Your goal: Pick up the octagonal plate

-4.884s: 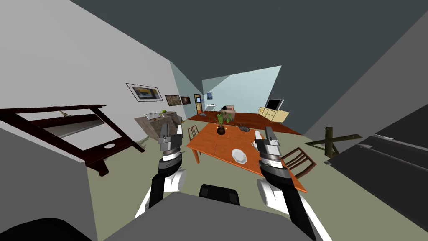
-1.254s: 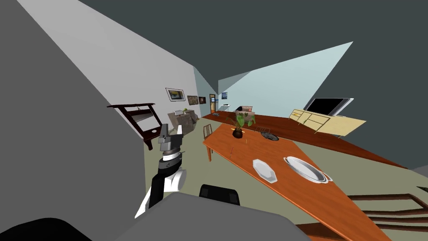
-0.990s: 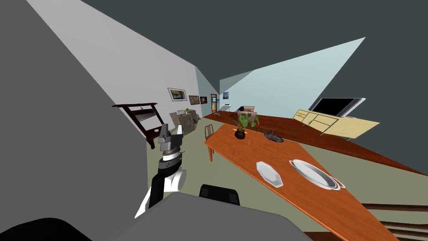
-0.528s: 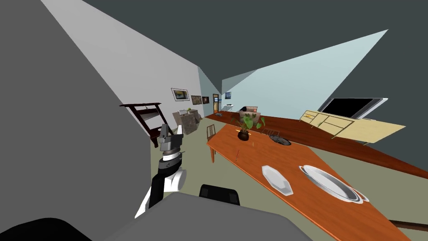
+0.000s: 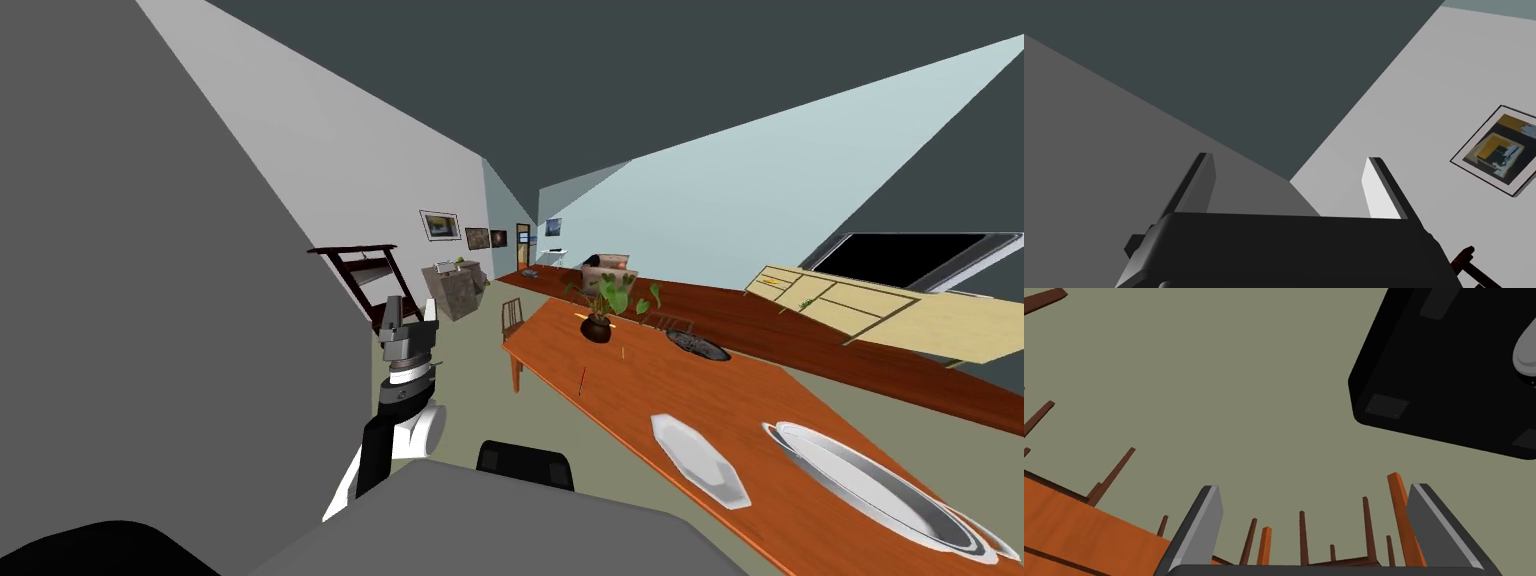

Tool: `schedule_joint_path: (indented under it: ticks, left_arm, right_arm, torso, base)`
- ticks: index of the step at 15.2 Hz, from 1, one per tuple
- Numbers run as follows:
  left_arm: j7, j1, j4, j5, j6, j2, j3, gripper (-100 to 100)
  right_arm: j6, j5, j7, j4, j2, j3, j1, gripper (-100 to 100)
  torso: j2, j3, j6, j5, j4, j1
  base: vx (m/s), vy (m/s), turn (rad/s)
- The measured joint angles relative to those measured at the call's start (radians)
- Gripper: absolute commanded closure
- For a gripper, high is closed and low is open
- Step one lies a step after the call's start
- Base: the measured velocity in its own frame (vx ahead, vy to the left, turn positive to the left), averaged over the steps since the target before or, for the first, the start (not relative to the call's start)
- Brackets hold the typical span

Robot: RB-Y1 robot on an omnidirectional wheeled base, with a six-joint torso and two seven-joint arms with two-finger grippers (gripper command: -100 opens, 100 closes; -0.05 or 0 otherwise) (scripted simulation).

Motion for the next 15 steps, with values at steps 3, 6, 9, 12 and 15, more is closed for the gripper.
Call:
schedule_joint_path:
  ticks: [3, 6, 9, 12, 15]
  left_arm:
    - [0.000, 0.000, 0.000, 0.000, 0.000, 0.000, 0.000, 0]
    - [0.000, 0.000, 0.000, 0.000, 0.000, 0.000, 0.000, 0]
    - [0.000, 0.000, 0.000, 0.000, 0.000, 0.000, 0.000, 0]
    - [0.000, 0.000, 0.000, 0.000, 0.000, 0.000, 0.000, 0]
    - [0.000, 0.000, 0.000, 0.000, 0.000, 0.000, 0.000, 0]
  right_arm:
    - [-0.012, 0.010, 0.020, 0.046, -0.008, -0.001, -0.014, -100]
    - [-0.033, 0.029, 0.055, 0.127, -0.030, 0.006, -0.038, -100]
    - [-0.027, 0.053, 0.070, 0.172, -0.070, 0.030, -0.065, -100]
    - [-0.028, 0.072, 0.085, 0.212, -0.099, 0.047, -0.086, -100]
    - [-0.049, 0.092, 0.120, 0.290, -0.114, 0.055, -0.127, -100]
  torso:
    - [0.000, 0.000, 0.001, 0.000, 0.000, -0.001]
    - [-0.004, -0.002, 0.000, 0.000, -0.001, 0.001]
    - [-0.006, -0.003, 0.000, 0.001, -0.001, 0.004]
    - [-0.004, -0.002, 0.000, 0.001, -0.001, 0.003]
    - [-0.006, -0.003, -0.001, 0.001, -0.001, 0.004]
  base:
    - [0.042, 0.042, 0.061]
    - [0.107, 0.102, 0.178]
    - [0.098, 0.099, 0.100]
    - [0.085, 0.080, 0.118]
    - [0.131, 0.093, 0.176]
